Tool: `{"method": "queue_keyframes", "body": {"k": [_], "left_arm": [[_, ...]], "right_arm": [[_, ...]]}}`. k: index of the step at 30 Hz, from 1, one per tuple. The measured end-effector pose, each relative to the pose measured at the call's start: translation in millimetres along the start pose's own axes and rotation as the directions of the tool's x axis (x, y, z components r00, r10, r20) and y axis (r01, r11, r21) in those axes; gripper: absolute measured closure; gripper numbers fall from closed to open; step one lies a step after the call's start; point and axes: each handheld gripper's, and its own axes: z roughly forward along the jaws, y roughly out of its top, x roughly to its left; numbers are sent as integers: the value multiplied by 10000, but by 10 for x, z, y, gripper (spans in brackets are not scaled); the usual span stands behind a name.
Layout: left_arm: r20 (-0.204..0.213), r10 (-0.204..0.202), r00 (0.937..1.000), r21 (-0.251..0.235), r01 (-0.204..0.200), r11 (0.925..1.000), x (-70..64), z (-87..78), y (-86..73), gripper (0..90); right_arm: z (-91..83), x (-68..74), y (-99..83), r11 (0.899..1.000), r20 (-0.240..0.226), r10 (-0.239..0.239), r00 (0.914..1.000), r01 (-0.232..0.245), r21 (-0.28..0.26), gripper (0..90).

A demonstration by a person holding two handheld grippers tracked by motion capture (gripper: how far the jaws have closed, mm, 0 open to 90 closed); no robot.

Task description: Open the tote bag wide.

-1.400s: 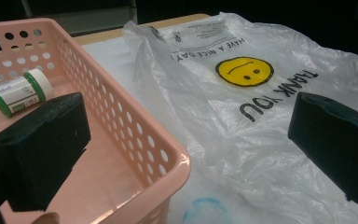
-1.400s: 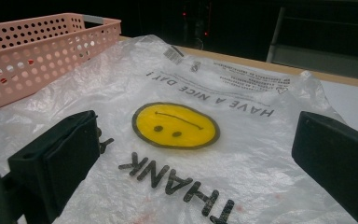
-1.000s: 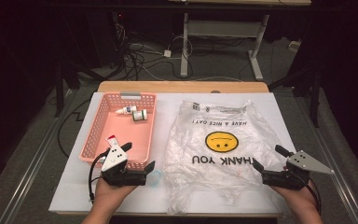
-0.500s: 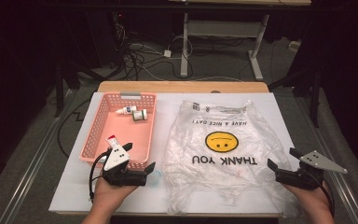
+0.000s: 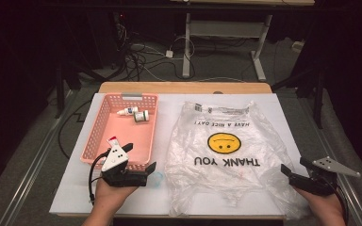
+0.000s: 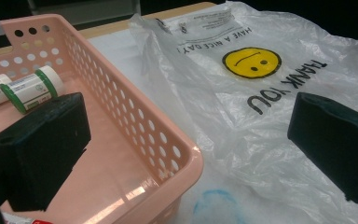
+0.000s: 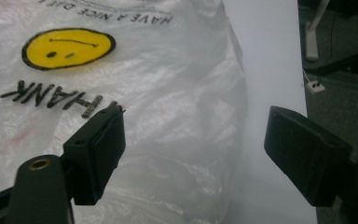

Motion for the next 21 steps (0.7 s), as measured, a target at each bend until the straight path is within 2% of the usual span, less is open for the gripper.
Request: {"method": "queue_keyframes", "body": {"k": [3,4,7,9,12,13,17,21], "left_arm": [[-9,-145,9999,-71,145,9999,5,2,4,0],[15,-152,9999,-89,152,9998,6,1,6,0],[50,-27,10000,-113,28,9999,0,7,13,0],[34,19,10000,-23,-19,10000,-7,16,23,0],[100,87,9999,-85,-86,9999,-12,18,36,0],[100,96,9999,-112,-95,9999,-13,22,37,0],[335,-90,9994,-165,96,9998,-6,37,55,0],[459,-262,9986,-96,267,9996,12,48,91,0]], "right_arm": [[33,-51,-66,9978,35,415,9991,-416,516,317],[33,-51,-66,9978,35,415,9991,-416,516,317],[44,-96,-110,9946,71,659,9978,-662,797,401],[51,-113,-129,9924,86,748,9972,-753,975,503],[64,-101,-152,9892,-86,655,9978,-638,1316,706],[68,-72,-158,9880,-260,420,9988,-376,1498,851],[53,-13,-154,9873,-562,158,9983,-66,1589,889],[27,122,-163,9868,-907,-120,9958,264,1598,888]]}}
